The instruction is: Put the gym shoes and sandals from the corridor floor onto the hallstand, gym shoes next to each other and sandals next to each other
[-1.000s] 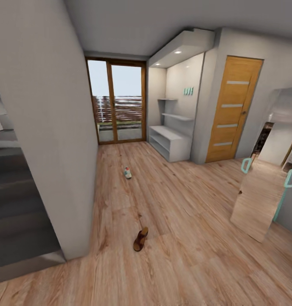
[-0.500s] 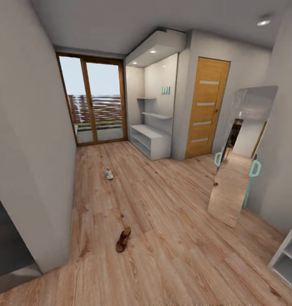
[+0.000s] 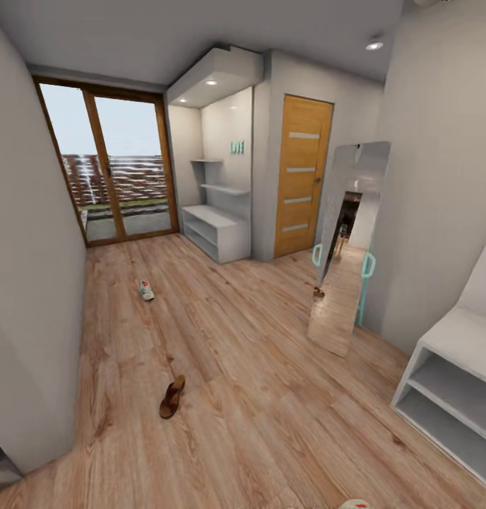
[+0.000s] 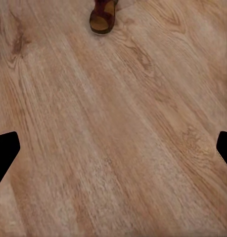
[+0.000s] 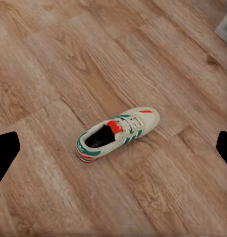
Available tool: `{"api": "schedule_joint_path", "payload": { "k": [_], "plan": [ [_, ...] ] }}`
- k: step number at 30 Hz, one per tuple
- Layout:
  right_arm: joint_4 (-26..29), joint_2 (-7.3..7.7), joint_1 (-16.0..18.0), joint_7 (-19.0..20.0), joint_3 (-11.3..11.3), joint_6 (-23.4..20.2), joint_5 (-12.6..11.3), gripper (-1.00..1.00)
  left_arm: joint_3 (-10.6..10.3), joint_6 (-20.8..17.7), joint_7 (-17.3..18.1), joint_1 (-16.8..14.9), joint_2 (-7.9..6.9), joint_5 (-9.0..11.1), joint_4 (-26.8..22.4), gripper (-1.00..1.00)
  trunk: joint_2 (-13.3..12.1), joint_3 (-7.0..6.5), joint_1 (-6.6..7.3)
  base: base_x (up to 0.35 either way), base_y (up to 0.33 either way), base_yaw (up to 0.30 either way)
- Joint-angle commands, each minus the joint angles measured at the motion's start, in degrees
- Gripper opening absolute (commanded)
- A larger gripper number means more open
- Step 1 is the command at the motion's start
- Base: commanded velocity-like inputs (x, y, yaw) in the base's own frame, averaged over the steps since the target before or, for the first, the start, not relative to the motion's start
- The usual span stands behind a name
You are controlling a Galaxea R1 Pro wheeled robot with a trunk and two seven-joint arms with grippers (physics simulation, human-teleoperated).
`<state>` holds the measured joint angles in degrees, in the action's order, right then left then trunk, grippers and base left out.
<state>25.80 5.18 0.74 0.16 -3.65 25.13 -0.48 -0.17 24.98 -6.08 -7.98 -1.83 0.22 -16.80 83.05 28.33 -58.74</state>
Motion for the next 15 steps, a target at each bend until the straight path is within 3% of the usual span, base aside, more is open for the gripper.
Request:
{"api": "schedule_joint_path", "payload": {
  "k": [1, 11, 15],
  "plan": [
    [-0.06, -0.01, 0.05, 0.02, -0.05, 0.19, -0.05, 1.00, -0.07, 0.17, -0.16, -0.02, 0.03, 0.02, 0.02, 1.00, 0.03, 0.10, 0.01, -0.020, -0.012, -0.280],
    [-0.05, 0.00, 0.05, 0.02, -0.05, 0.18, -0.05, 1.00, -0.09, 0.16, -0.16, -0.02, 0.13, 0.05, -0.07, 1.00, 0.03, 0.55, 0.01, -0.004, -0.003, -0.279],
    [-0.05, -0.02, 0.05, 0.02, -0.07, 0.19, -0.05, 1.00, -0.02, 0.19, -0.16, -0.02, -0.08, 0.38, -0.07, 1.00, 1.63, 1.45, -0.87, 0.000, 0.000, -0.278]
  ]
}}
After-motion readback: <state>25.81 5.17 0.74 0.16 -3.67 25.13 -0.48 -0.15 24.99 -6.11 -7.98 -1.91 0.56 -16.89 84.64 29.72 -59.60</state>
